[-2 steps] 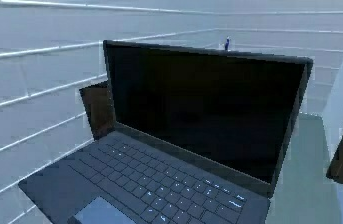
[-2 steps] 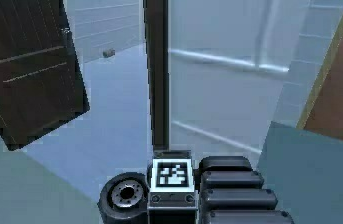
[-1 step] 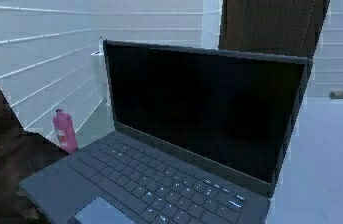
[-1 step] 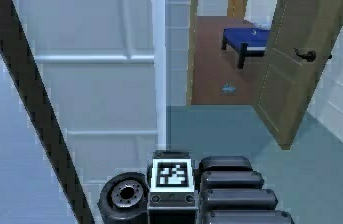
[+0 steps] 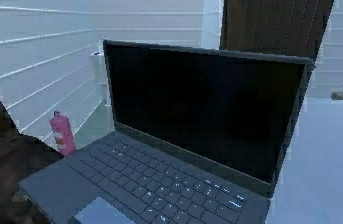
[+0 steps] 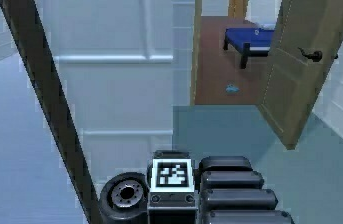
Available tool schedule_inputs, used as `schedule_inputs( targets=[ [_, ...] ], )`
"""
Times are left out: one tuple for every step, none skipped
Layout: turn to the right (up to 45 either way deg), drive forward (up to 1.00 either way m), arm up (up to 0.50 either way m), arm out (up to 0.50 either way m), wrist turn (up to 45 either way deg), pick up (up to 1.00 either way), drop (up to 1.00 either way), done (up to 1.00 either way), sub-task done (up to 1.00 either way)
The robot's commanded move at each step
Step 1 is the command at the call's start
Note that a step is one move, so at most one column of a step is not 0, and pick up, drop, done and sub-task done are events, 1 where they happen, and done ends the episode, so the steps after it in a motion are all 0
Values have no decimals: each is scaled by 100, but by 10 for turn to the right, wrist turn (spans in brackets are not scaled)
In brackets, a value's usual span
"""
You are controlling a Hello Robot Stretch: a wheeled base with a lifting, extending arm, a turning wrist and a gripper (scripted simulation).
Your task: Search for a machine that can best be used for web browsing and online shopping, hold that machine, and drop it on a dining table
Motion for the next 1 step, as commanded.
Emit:
schedule_inputs(
  targets=[
    [-210, 0, 0, 0, 0, 0, 0, 0, 0]
  ],
)
